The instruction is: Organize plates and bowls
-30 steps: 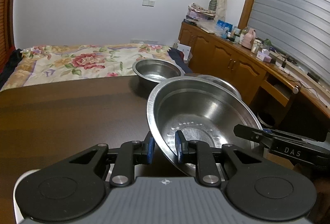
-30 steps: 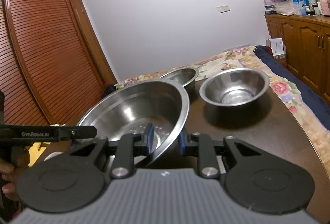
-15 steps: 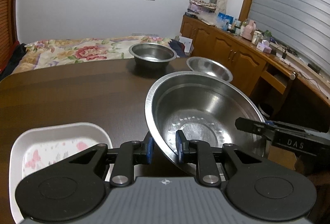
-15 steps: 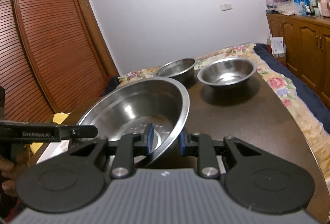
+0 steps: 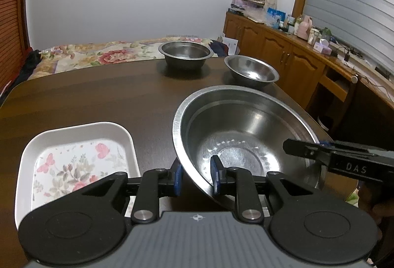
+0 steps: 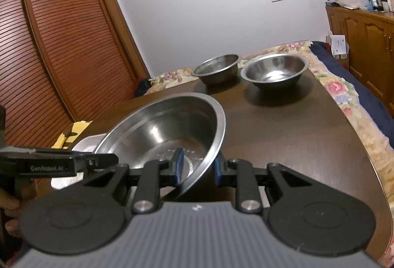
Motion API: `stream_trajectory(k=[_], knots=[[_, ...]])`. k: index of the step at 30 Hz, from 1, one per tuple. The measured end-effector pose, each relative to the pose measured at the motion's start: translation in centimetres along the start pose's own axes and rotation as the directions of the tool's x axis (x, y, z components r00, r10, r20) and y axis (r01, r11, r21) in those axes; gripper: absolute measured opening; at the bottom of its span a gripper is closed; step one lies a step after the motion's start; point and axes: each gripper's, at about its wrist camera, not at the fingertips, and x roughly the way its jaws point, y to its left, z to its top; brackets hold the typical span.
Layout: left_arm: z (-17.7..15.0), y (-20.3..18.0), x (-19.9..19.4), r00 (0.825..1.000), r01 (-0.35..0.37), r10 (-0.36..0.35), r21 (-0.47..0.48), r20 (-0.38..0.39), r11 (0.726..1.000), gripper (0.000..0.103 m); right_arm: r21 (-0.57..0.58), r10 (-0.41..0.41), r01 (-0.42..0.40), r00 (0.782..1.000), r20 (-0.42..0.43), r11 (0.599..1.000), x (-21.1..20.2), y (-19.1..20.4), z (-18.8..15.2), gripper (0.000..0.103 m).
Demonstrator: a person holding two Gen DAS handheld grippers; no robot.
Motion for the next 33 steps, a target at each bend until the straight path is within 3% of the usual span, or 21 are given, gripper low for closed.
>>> stream_trajectory(k=[27, 31, 33], knots=[[-0.84, -0.29, 0.62, 1.0, -0.01, 0.01, -0.001, -0.003, 1.0, 0.029, -0.02, 0.005, -0.006, 0.999, -0.037, 1.0, 0.36, -0.27, -0.24, 0.028], [-0.74, -0.11, 0.33, 1.0, -0.017, 0.017, -0.003, 0.006, 1.0, 0.03, -0.029, 0.003, -0.004, 0.999, -0.035, 1.0, 0.31, -0.23, -0.06, 0.034], [-0.53, 0.03, 0.05, 1.0, -0.021, 0.021, -0.006, 0.016, 1.0, 0.036, -0.038, -0.003, 0.002, 1.0, -0.029, 0.999, 0.2, -0.21, 0.03, 0.042]])
